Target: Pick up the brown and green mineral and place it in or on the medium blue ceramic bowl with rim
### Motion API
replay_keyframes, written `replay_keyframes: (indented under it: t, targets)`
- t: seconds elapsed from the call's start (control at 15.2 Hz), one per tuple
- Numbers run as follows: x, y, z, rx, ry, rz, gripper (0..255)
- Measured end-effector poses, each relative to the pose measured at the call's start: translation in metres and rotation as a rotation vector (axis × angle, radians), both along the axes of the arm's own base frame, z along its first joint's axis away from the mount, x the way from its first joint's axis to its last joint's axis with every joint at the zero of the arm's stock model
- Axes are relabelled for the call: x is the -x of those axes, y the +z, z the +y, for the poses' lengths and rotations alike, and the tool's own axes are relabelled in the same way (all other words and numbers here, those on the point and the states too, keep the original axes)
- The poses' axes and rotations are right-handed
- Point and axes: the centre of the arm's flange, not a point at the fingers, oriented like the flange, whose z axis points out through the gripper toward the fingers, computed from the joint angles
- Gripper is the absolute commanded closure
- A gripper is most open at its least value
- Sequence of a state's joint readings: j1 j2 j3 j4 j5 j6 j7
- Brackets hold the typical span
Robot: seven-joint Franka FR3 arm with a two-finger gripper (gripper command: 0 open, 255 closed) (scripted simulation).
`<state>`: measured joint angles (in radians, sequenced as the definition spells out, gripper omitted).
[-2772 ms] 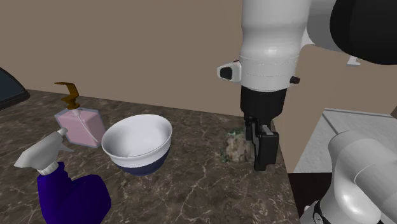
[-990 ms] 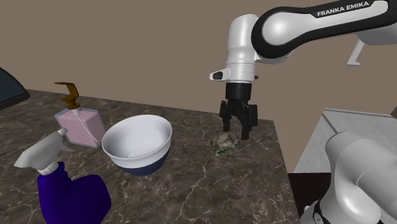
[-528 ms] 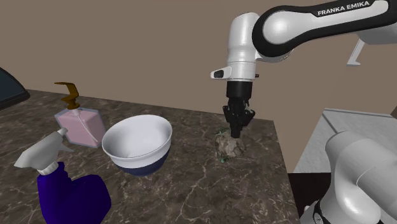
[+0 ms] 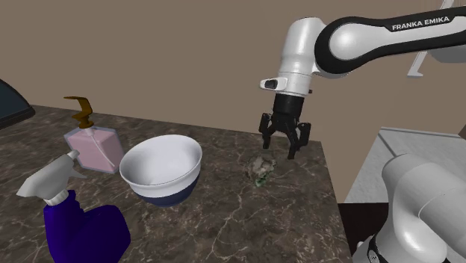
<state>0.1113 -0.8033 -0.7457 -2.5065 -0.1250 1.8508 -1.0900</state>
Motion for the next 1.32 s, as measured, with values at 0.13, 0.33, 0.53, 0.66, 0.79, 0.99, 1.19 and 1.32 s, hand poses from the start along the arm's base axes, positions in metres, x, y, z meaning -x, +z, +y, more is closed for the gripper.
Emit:
replay_keyframes:
  t: [0.13,0.33,0.53,0.66,0.79,0.99,1.19,1.32]
  targets:
    - [0.013,-0.005,-0.013,0.073,0.169,-0.141,0]
    - [0.011,-0.018,-0.012,0.100,0.228,-0.185,0]
    - [0.007,-0.033,-0.008,0.104,0.236,-0.190,0]
    - [0.006,-0.037,-0.006,0.106,0.236,-0.194,0]
    - [0.005,-0.038,-0.006,0.108,0.235,-0.196,0]
    - [0.005,-0.038,-0.006,0.107,0.235,-0.196,0]
    - [0.004,-0.033,-0.008,0.115,0.222,-0.221,255]
    - [0.004,-0.032,-0.008,0.119,0.223,-0.218,255]
